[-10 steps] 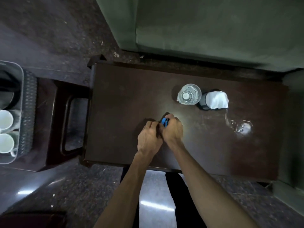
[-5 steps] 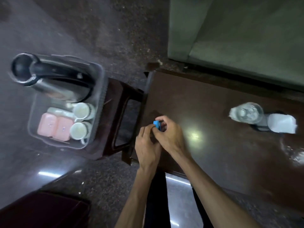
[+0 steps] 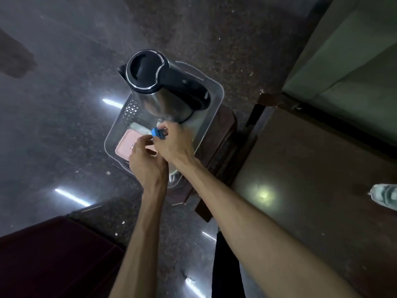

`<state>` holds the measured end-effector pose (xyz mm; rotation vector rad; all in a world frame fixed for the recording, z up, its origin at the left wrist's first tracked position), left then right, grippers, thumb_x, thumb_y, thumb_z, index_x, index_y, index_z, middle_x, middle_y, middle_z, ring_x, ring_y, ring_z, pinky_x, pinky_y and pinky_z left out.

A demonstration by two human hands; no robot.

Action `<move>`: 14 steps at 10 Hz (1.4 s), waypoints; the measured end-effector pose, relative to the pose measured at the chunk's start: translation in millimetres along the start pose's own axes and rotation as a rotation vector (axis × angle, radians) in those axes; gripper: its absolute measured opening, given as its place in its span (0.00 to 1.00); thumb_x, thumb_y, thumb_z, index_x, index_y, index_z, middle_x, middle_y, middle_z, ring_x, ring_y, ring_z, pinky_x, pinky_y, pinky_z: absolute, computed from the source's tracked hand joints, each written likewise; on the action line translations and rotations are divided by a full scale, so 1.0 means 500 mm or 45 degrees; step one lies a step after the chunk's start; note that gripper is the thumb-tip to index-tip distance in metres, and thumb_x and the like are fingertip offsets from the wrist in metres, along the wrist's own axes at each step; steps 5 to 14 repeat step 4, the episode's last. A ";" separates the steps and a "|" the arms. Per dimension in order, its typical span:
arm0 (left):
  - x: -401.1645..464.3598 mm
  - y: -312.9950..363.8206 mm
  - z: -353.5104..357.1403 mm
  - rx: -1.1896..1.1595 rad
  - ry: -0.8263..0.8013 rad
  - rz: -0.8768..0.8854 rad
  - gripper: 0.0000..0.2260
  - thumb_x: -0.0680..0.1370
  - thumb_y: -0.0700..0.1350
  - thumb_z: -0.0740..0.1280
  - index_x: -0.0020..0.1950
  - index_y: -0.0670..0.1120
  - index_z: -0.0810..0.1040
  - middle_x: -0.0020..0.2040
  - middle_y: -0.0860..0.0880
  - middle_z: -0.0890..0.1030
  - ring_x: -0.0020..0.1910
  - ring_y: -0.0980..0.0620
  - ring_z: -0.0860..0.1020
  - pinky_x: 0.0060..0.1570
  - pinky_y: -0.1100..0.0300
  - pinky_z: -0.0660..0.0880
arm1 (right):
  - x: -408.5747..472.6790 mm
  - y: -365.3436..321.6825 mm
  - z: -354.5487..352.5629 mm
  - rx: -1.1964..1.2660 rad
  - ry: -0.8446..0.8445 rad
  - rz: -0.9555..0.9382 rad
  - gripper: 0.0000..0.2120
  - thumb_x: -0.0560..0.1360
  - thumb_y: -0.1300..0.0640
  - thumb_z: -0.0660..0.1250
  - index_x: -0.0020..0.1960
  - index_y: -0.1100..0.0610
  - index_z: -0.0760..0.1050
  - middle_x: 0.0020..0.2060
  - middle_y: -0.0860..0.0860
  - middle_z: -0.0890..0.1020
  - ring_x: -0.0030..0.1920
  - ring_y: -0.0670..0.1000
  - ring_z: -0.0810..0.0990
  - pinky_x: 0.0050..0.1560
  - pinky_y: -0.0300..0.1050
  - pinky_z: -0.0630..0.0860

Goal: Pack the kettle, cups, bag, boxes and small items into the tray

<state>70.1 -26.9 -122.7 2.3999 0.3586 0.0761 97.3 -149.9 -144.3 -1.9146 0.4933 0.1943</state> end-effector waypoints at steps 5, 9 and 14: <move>-0.082 0.019 0.029 0.007 -0.064 0.183 0.09 0.75 0.40 0.73 0.55 0.42 0.84 0.52 0.44 0.84 0.44 0.44 0.81 0.43 0.50 0.76 | -0.121 0.074 -0.068 0.135 0.171 0.006 0.07 0.76 0.56 0.72 0.49 0.58 0.86 0.42 0.50 0.89 0.43 0.48 0.88 0.49 0.50 0.85; -0.082 0.019 0.029 0.007 -0.064 0.183 0.09 0.75 0.40 0.73 0.55 0.42 0.84 0.52 0.44 0.84 0.44 0.44 0.81 0.43 0.50 0.76 | -0.121 0.074 -0.068 0.135 0.171 0.006 0.07 0.76 0.56 0.72 0.49 0.58 0.86 0.42 0.50 0.89 0.43 0.48 0.88 0.49 0.50 0.85; -0.082 0.019 0.029 0.007 -0.064 0.183 0.09 0.75 0.40 0.73 0.55 0.42 0.84 0.52 0.44 0.84 0.44 0.44 0.81 0.43 0.50 0.76 | -0.121 0.074 -0.068 0.135 0.171 0.006 0.07 0.76 0.56 0.72 0.49 0.58 0.86 0.42 0.50 0.89 0.43 0.48 0.88 0.49 0.50 0.85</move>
Point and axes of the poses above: each hand's wrist, its own x-axis towards the middle knuckle, its own z-axis out of the palm, y = z × x, the point moved 7 cm from there along x, towards the middle knuckle
